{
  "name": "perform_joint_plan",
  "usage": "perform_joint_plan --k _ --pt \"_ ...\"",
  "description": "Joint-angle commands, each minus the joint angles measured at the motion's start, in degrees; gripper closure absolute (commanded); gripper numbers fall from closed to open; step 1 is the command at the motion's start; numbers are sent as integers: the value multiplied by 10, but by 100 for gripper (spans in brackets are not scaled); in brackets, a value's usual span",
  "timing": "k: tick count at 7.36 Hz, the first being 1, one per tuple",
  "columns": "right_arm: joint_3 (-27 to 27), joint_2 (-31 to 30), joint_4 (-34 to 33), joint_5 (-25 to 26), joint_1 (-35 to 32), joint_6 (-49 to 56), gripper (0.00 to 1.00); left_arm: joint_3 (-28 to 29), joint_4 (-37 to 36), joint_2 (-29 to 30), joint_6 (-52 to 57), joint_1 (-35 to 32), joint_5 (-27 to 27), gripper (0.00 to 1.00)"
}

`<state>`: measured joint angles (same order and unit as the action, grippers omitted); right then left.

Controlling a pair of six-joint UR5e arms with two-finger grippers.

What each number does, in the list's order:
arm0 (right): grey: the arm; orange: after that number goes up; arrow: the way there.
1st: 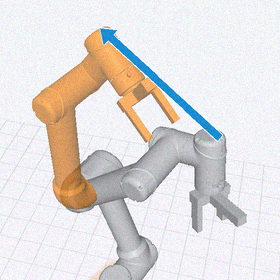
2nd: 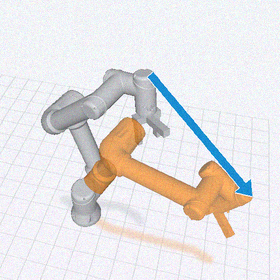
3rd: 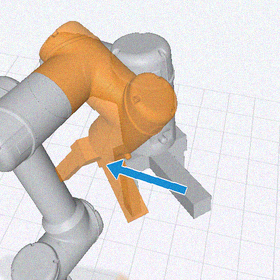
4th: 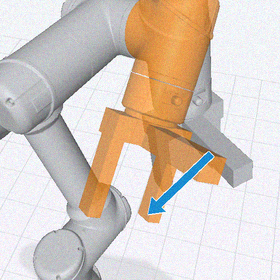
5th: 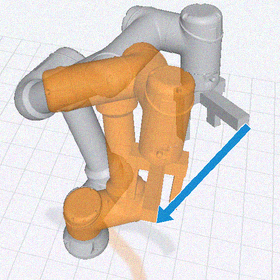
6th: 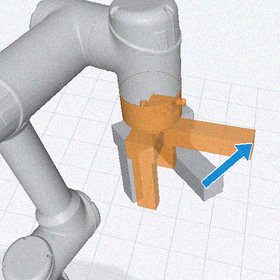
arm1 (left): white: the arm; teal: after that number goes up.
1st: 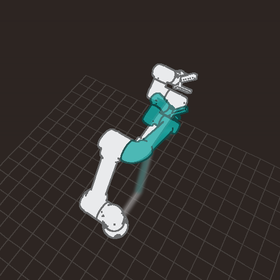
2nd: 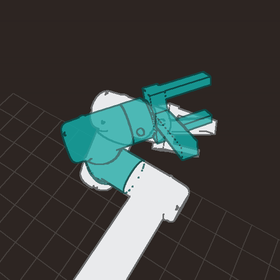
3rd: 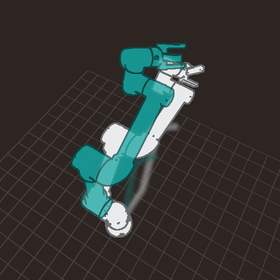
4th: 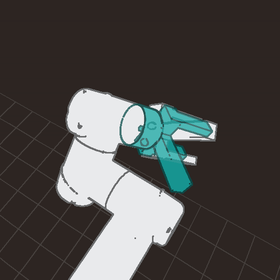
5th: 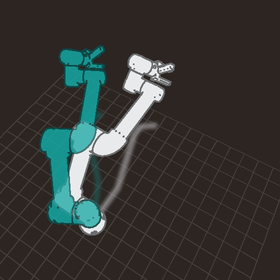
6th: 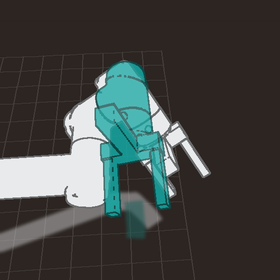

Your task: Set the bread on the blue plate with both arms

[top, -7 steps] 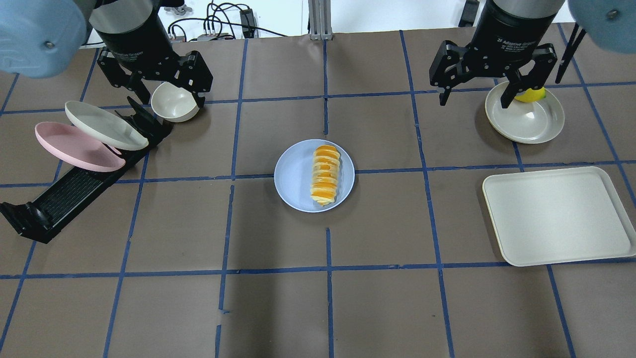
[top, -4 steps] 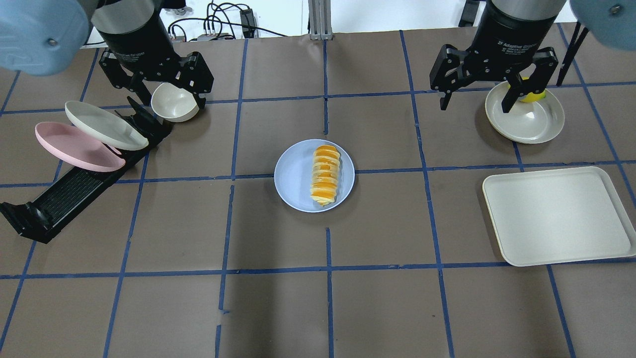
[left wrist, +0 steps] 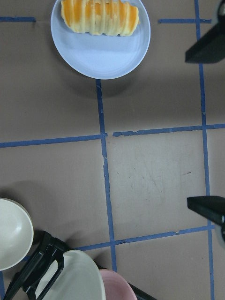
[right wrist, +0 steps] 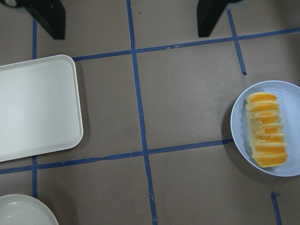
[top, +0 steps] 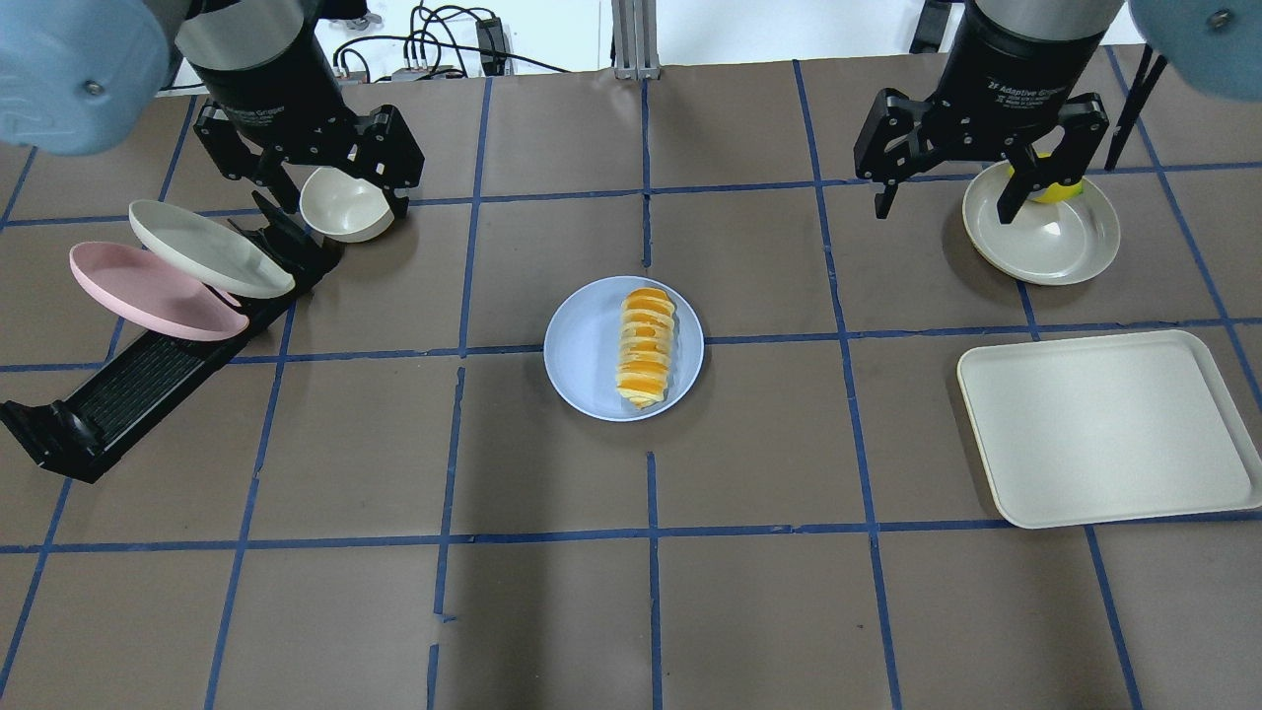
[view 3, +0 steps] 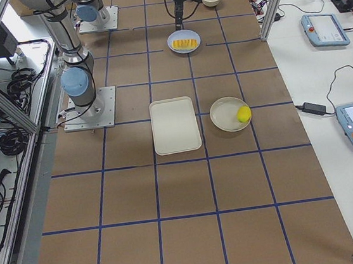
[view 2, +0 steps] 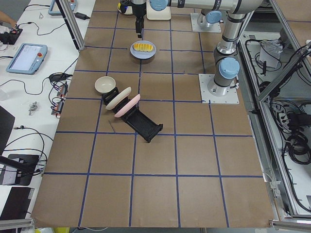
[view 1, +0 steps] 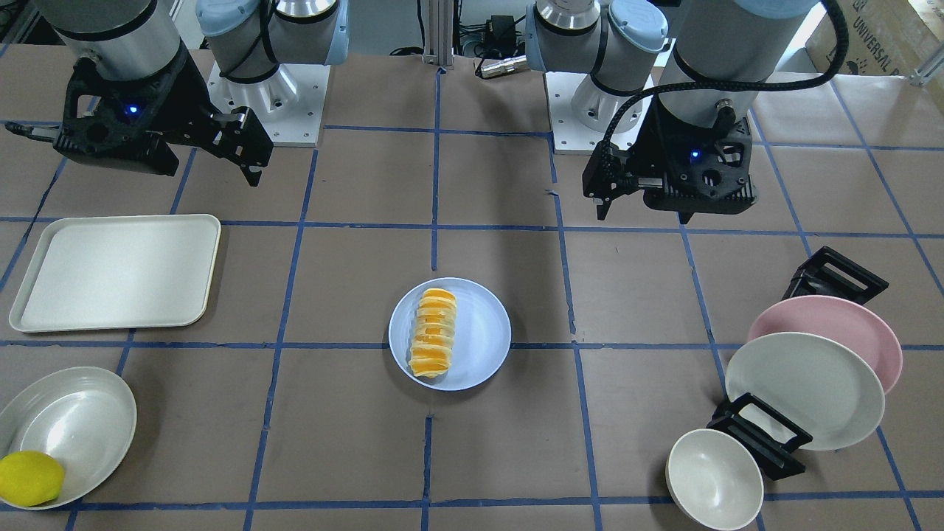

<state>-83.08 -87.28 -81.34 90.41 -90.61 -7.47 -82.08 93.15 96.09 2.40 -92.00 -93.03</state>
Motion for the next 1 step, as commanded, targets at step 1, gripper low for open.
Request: perform_joint_plan --k 1 --pt "1 1 0 1 1 1 0 6 13 3 0 1 2 0"
